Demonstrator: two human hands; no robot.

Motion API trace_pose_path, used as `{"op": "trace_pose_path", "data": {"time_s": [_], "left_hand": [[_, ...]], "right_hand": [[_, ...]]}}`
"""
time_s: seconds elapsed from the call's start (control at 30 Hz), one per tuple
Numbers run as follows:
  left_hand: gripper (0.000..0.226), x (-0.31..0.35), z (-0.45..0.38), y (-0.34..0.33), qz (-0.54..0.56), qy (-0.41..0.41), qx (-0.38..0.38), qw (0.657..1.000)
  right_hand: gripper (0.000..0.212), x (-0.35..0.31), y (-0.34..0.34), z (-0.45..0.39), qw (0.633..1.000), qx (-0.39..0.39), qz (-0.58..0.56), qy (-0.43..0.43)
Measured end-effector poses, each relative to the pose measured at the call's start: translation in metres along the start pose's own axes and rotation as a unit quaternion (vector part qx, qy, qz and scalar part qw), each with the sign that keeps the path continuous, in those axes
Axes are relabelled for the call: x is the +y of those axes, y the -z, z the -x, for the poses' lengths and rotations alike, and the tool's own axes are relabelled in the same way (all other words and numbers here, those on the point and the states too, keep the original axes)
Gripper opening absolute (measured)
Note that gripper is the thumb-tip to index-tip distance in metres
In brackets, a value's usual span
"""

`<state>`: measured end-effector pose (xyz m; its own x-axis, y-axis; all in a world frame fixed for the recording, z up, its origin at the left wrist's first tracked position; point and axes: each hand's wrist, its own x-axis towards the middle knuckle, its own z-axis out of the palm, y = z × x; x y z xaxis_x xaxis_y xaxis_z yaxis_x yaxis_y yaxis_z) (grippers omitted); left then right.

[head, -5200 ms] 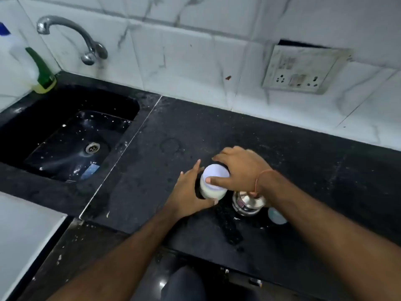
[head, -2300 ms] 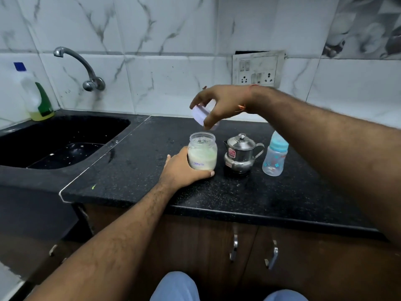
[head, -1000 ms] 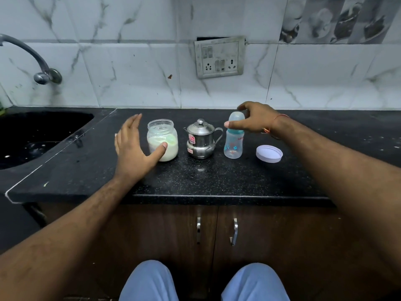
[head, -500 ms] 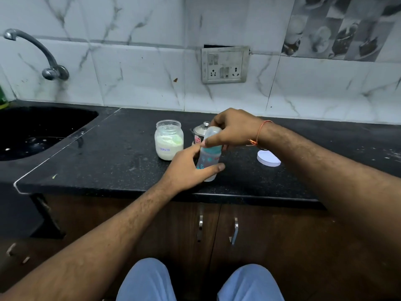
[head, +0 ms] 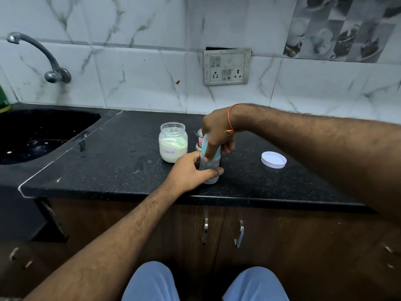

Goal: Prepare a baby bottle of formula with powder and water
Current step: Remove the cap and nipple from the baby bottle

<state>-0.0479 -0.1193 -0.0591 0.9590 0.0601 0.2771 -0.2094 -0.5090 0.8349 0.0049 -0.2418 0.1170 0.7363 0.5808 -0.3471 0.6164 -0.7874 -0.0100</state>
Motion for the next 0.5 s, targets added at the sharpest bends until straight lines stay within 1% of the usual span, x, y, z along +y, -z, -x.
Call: {"op": "trace_pose_path", "data": {"time_s": [0.2,0.33,0.37,0.4,0.47,0.5], "left_hand": [[0.035,0.002,-0.002,0.005,-0.002,-0.003,-0.033,0.999],[0.03,0.002,-0.006,0.012,-0.016,-0.023,-0.058,0.998],[0.03,0.002,-0.006,0.013,-0.018,-0.029,-0.061,0.998],[0.031,0.002,-0.007,0.014,-0.015,-0.034,-0.062,0.997],[0.028,0.002,-0.008,0.015,-0.005,-0.037,-0.069,0.997],[0.027,0.001,-0.009,0.016,-0.001,-0.036,-0.073,0.997]], "right_hand": [[0.036,0.004,0.0,-0.001,0.998,0.006,0.04,0.038],[0.03,0.006,0.004,-0.001,0.994,0.003,0.089,0.065],[0.032,0.006,0.005,-0.001,0.992,0.001,0.106,0.072],[0.039,0.005,0.006,-0.002,0.989,-0.002,0.125,0.079],[0.061,0.005,0.007,-0.002,0.98,0.007,0.168,0.107],[0.067,0.006,0.008,-0.003,0.974,0.012,0.188,0.123]]}}
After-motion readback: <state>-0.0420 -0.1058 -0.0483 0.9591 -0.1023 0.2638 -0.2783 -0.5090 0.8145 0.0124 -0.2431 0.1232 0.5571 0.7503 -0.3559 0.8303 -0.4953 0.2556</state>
